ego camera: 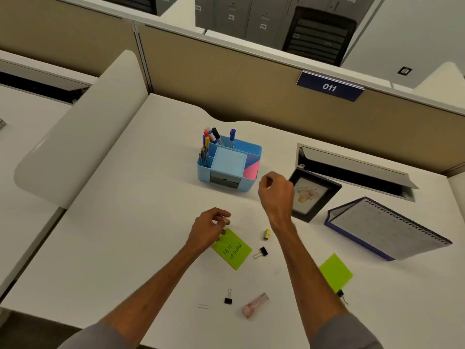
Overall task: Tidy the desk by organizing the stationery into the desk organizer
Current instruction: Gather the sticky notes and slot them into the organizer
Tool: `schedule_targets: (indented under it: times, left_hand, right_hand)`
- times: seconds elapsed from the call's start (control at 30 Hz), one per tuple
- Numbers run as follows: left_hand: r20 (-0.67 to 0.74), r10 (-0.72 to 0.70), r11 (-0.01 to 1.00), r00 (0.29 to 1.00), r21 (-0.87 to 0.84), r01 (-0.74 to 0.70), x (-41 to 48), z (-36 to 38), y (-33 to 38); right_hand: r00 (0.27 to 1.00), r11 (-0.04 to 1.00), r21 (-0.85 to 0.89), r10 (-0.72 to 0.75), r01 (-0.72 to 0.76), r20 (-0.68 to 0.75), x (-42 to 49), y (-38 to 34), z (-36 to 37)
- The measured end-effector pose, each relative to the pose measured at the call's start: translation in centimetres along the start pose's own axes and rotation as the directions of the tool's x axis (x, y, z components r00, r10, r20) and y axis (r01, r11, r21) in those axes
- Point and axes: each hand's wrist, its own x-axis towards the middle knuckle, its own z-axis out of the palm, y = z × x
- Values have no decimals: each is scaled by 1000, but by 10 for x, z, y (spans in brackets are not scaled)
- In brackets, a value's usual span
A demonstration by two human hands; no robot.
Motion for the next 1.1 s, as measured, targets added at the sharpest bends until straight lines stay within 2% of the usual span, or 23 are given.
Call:
schedule_targets:
  times: [0.07,0.1,0.2,0.27,0.33,0.5,0.63,0.8,1.0,1.1]
  left_hand:
    - [-100,74,969,992,243,-47,0,1,-6]
    - [-117,120,922,986,382,-67,-1,0,-9]
    - [4,147,748,989,654,-114,-4,-2,-18]
    - [90,123,689,988,709,-150,-7,-1,-22]
    - [124,119,673,985,719,-172,-10,2,-27]
    - [110,102,661,989,735,-149,-21,17,-37]
    - [22,103,716,994,692,-90,-32,32,-40]
    - [-87,27,910,996,414,12,-30,36,-52]
    - [-40,-30,987,999,158,36,-34,33,-49]
    - [-49,-1,999,999,36,3,-41,28,-51]
  right_hand:
    - [997,1000,10,23,-23,69,-32,14,7]
    - [991,999,-9,43,-42,126,-49,22,12]
    - [957,991,-134,55,-17,285,-98,44,24]
    - [940,982,-185,37,29,340,-125,57,27]
    - [926,976,-209,22,62,377,-143,67,30]
    - [912,943,-291,-30,162,410,-163,81,34]
    - [912,928,-314,-61,202,405,-168,89,39]
    - [903,939,-290,-46,185,427,-168,85,39]
    - [900,963,-223,-37,147,434,-166,87,38]
    - [901,981,-156,-35,113,433,-166,85,33]
